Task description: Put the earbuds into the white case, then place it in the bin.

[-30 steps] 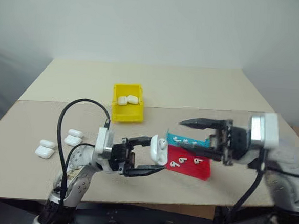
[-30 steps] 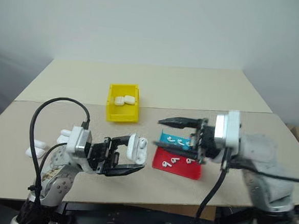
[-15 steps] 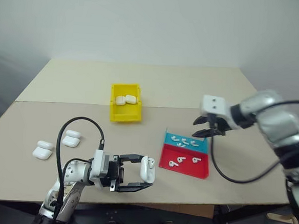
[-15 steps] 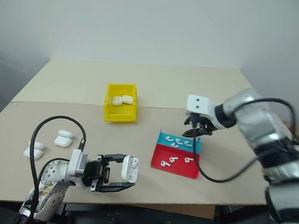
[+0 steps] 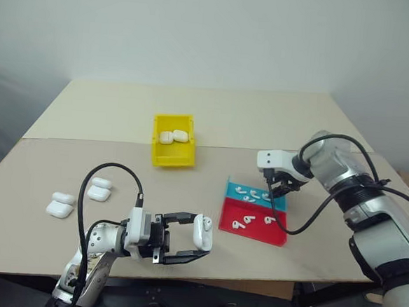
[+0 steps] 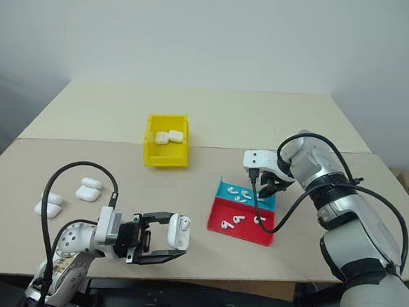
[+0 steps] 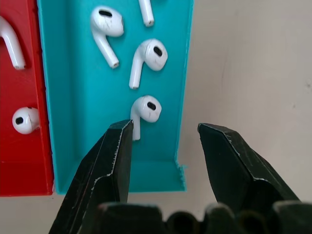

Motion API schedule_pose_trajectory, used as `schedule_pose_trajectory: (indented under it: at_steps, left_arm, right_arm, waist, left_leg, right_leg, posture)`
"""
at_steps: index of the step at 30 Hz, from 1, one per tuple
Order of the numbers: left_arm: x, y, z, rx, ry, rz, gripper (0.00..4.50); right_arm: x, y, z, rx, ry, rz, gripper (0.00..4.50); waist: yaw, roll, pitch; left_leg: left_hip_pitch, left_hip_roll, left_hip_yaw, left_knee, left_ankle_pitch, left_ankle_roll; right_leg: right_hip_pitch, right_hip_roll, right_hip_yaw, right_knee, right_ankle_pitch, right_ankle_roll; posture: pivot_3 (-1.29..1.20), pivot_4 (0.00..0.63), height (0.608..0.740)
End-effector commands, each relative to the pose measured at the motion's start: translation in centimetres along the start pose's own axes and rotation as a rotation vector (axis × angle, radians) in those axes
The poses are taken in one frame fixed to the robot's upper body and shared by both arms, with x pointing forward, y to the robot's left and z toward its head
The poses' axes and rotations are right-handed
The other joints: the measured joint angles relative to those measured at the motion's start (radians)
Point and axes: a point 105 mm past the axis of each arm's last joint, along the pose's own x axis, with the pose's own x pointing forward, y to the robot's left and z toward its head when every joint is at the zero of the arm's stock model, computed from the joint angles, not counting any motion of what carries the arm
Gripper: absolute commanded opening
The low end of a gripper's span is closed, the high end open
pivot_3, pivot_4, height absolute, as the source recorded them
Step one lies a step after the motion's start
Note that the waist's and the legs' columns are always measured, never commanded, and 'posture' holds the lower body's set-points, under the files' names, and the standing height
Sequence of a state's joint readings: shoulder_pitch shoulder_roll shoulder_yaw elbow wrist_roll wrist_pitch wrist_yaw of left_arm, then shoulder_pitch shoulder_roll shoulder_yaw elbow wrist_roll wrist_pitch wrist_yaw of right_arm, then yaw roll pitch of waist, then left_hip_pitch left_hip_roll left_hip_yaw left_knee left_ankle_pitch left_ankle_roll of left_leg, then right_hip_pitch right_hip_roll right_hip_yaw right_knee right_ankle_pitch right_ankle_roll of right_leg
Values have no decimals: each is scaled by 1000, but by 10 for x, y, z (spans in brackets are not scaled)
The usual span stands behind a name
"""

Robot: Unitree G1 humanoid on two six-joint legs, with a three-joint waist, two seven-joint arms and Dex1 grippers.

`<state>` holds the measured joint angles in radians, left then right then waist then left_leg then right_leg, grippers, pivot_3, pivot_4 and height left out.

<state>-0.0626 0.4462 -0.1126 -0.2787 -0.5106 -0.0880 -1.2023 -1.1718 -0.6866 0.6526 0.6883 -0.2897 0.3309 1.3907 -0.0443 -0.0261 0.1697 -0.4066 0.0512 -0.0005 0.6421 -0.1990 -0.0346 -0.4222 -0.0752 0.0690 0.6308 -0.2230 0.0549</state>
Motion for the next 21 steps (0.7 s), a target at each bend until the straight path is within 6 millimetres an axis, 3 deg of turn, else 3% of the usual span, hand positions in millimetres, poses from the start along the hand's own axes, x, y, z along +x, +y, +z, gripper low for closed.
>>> schedule_pose_trajectory:
  at_steps: [1,21]
  left_arm:
    - [5,-2,10,49,-29,-17,2800]
    - [6,-1,10,52,-31,-12,2800]
  right_arm:
    - [-7,-4,6,-12,-21,-20,2574]
    - [9,3,7,-1,-23,13,2574]
  waist:
    - [-3,0,0]
    - [0,0,0]
  left_leg:
    - [0,0,0,0,0,0]
    - [0,0,0,0,0,0]
  right_leg:
    - [0,0,0,0,0,0]
    - [0,0,0,0,0,0]
  posture:
    - [0,150,740]
    - [0,150,740]
